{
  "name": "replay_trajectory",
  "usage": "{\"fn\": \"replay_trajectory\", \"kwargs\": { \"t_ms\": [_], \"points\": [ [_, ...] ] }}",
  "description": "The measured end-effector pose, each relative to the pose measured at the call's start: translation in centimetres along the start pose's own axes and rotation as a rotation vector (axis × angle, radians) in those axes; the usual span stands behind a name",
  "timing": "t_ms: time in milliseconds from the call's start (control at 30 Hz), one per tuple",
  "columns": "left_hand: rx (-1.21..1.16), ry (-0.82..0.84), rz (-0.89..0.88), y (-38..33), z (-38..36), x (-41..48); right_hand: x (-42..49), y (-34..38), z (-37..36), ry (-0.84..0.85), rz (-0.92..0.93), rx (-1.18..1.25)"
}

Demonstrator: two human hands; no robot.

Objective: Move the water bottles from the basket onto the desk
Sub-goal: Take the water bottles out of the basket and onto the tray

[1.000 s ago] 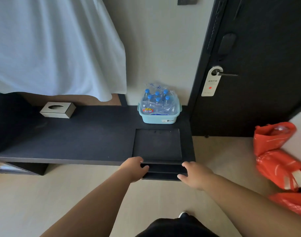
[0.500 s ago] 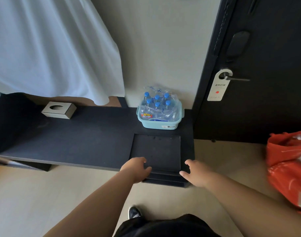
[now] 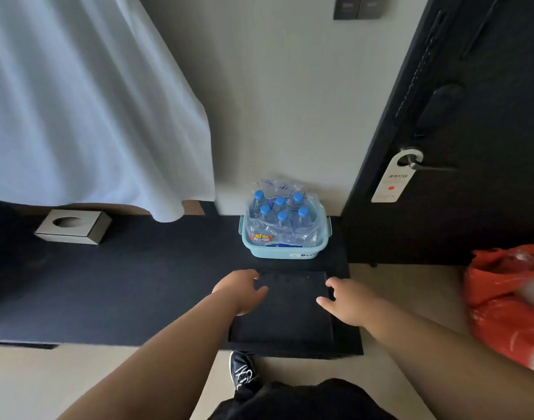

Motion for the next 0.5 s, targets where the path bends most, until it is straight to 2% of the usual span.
{"fn": "replay_trajectory", "kwargs": {
  "t_ms": [233,500],
  "points": [
    [0.064,-0.03,-0.091,4.1,5.3,6.1,4.5,5.3,0.9,-0.031,-0.046,0.04],
    [0.09,-0.003,-0.179,7.0,6.9,10.0,7.0,9.1,0.5,-0.024,-0.122,0.056]
  ]
}}
Point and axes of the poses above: each hand's wrist, its own x-axis towards the middle knuckle, its own z-axis out of the back of the hand, y = z × x, the point moved 6 cm from there along x, towards the middle knuckle, and after that the axes turned 15 degrees about x, right-handed, at the moved point
